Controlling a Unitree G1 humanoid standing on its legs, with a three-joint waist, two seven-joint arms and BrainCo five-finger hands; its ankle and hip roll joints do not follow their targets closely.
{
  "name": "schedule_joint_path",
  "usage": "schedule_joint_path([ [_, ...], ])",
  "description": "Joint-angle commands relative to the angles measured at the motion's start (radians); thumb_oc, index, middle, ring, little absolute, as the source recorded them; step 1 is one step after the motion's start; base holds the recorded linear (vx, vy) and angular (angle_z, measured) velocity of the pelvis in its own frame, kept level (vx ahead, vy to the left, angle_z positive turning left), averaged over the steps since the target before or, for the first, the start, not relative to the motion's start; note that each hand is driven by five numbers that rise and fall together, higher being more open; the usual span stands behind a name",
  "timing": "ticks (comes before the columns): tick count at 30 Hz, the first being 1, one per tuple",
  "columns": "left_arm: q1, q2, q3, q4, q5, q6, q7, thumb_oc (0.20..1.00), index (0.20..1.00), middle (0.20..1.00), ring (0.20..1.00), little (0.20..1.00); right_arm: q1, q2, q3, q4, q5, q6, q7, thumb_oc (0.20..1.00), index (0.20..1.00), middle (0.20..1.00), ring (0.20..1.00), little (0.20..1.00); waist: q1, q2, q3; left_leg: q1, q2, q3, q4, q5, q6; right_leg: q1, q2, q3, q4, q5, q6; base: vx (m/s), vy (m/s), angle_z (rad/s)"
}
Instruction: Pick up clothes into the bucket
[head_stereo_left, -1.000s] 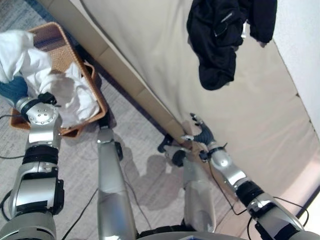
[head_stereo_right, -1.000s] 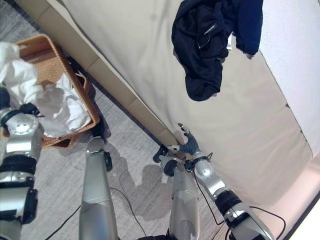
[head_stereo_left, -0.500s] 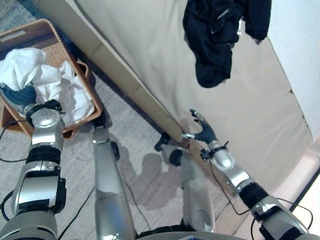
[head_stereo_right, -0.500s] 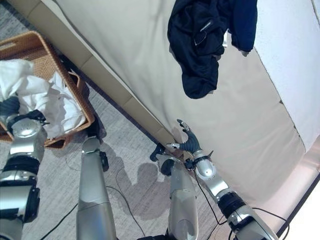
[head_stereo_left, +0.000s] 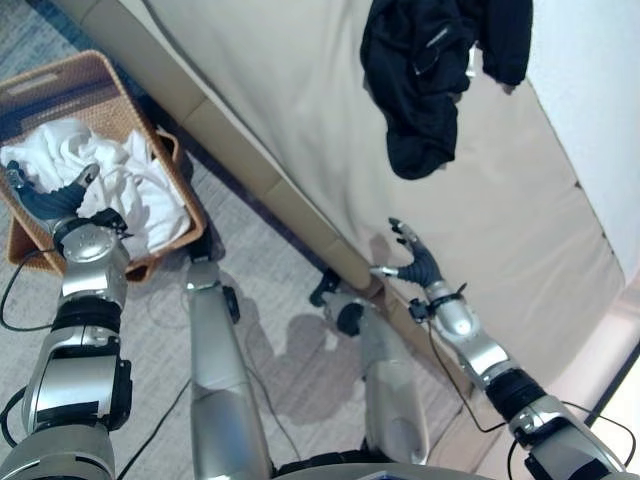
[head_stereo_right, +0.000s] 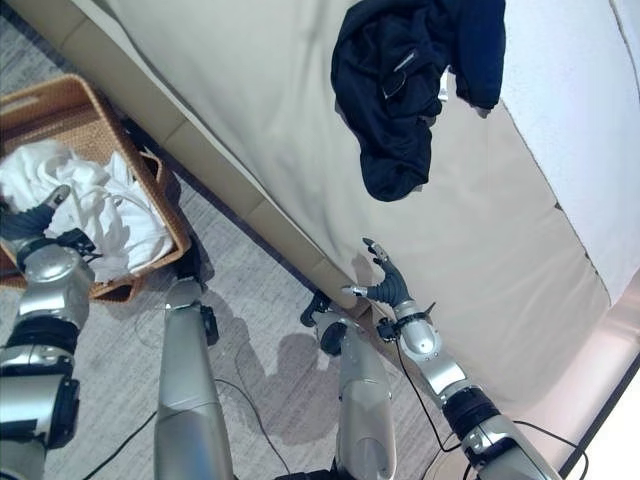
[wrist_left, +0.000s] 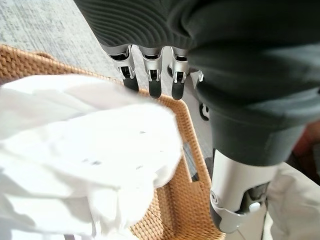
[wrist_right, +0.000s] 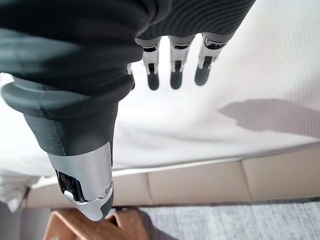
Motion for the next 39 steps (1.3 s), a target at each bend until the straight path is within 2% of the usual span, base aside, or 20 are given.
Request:
schedule_joint_path([
  [1,-0.002,0.046,0.053,-0.015,-0.011,-0.035,-0.005,1.000,1.000,1.000,1.000,1.000,0.040,-0.014,-0.070,-0.092,0.029,-0.022,0.006,1.000,1.000,1.000,1.000,1.000,0.055,-0.097,0.035,0.065,-0.003,0.011,0.068,-0.127,0.009,0.021,-0.062,0.067,-0.023,0.152,0.103,0.00,0.000,0.00],
  [4,0.028,0.037,0.053,-0.040,0.021,-0.047,-0.008,1.000,1.000,1.000,1.000,1.000,0.043,-0.011,-0.079,-0.083,0.029,-0.021,0.007,1.000,1.000,1.000,1.000,1.000,0.062,-0.098,0.033,0.101,-0.001,0.021,0.049,-0.123,0.008,0.048,-0.058,0.068,-0.040,0.161,0.106,0.00,0.000,0.00],
  [8,0.126,0.018,0.049,-0.175,0.152,-0.075,0.019,1.000,1.000,1.000,1.000,1.000,0.057,-0.005,-0.106,-0.063,0.019,-0.023,0.002,1.000,1.000,1.000,1.000,1.000,0.075,-0.091,0.018,0.150,0.001,0.037,0.015,-0.116,0.007,0.091,-0.055,0.066,-0.075,0.177,0.108,0.01,-0.007,-0.06],
  [11,0.228,-0.011,0.046,-0.291,0.229,-0.140,0.006,1.000,1.000,1.000,1.000,1.000,0.069,0.000,-0.130,-0.042,0.018,-0.026,0.003,1.000,1.000,1.000,1.000,1.000,0.092,-0.079,0.001,0.210,-0.001,0.055,-0.027,-0.106,0.005,0.142,-0.053,0.071,-0.117,0.201,0.112,0.00,0.004,-0.06],
  [12,0.232,-0.013,0.048,-0.294,0.230,-0.140,0.006,1.000,1.000,1.000,1.000,1.000,0.070,0.000,-0.129,-0.042,0.018,-0.026,0.003,1.000,1.000,1.000,1.000,1.000,0.093,-0.080,0.002,0.215,0.000,0.057,-0.030,-0.105,0.005,0.146,-0.052,0.071,-0.120,0.203,0.112,0.00,0.012,-0.06],
  [16,0.303,-0.055,0.032,-0.362,0.211,-0.210,-0.077,1.000,1.000,1.000,1.000,1.000,0.079,-0.003,-0.161,-0.027,0.010,-0.028,0.005,1.000,1.000,1.000,1.000,1.000,0.107,-0.057,-0.016,0.286,-0.003,0.083,-0.086,-0.089,0.003,0.207,-0.053,0.074,-0.177,0.235,0.119,0.00,0.017,-0.07],
  [21,0.389,-0.119,-0.008,-0.475,0.195,-0.257,-0.181,1.000,1.000,1.000,1.000,1.000,0.101,-0.010,-0.213,-0.018,-0.009,-0.024,-0.003,1.000,1.000,1.000,1.000,1.000,0.123,-0.026,-0.036,0.388,-0.001,0.114,-0.148,-0.066,0.000,0.282,-0.058,0.080,-0.226,0.260,0.124,0.01,0.024,-0.09],
  [22,0.402,-0.142,-0.027,-0.505,0.187,-0.264,-0.216,1.000,1.000,1.000,1.000,1.000,0.110,-0.003,-0.235,-0.020,0.001,-0.025,0.001,1.000,1.000,1.000,1.000,1.000,0.121,-0.008,-0.046,0.418,-0.006,0.125,-0.158,-0.063,0.001,0.306,-0.066,0.092,-0.238,0.253,0.121,0.02,0.052,-0.17],
  [25,0.416,-0.170,-0.045,-0.542,0.171,-0.271,-0.249,1.000,1.000,1.000,1.000,1.000,0.121,0.000,-0.261,-0.039,0.018,-0.027,0.006,1.000,1.000,1.000,1.000,1.000,0.123,0.008,-0.047,0.479,-0.006,0.145,-0.186,-0.060,0.001,0.328,-0.076,0.097,-0.236,0.256,0.122,0.00,0.047,-0.18],
  [28,0.419,-0.198,-0.070,-0.583,0.125,-0.277,-0.286,1.000,1.000,1.000,1.000,1.000,0.105,0.013,-0.266,-0.059,0.032,-0.027,0.010,1.000,1.000,1.000,1.000,1.000,0.122,0.026,-0.049,0.543,0.021,0.191,-0.189,-0.062,-0.002,0.344,-0.085,0.077,-0.222,0.272,0.123,-0.01,0.022,-0.29],
  [30,0.416,-0.217,-0.092,-0.588,0.097,-0.280,-0.318,1.000,1.000,1.000,1.000,1.000,0.104,0.021,-0.272,-0.074,0.046,-0.023,0.018,1.000,1.000,1.000,1.000,1.000,0.114,0.035,-0.051,0.584,0.035,0.213,-0.185,-0.064,-0.005,0.365,-0.085,0.083,-0.219,0.261,0.119,0.01,-0.023,-0.39],
  [36,0.461,-0.296,-0.145,-0.599,0.049,-0.259,-0.392,1.000,1.000,1.000,1.000,1.000,0.098,0.028,-0.280,-0.123,0.081,-0.020,0.046,1.000,1.000,1.000,1.000,1.000,0.068,0.069,-0.097,0.721,0.057,0.255,-0.232,-0.056,-0.018,0.429,-0.063,0.147,-0.238,0.203,0.098,0.03,-0.041,-0.33],
  [39,0.495,-0.320,-0.145,-0.603,0.024,-0.247,-0.427,1.000,1.000,1.000,1.000,1.000,0.093,0.014,-0.262,-0.154,0.080,-0.008,0.077,1.000,1.000,1.000,1.000,1.000,0.042,0.081,-0.122,0.772,0.074,0.295,-0.271,-0.014,-0.020,0.443,-0.044,0.174,-0.252,0.203,0.073,-0.06,-0.095,-0.40],
])
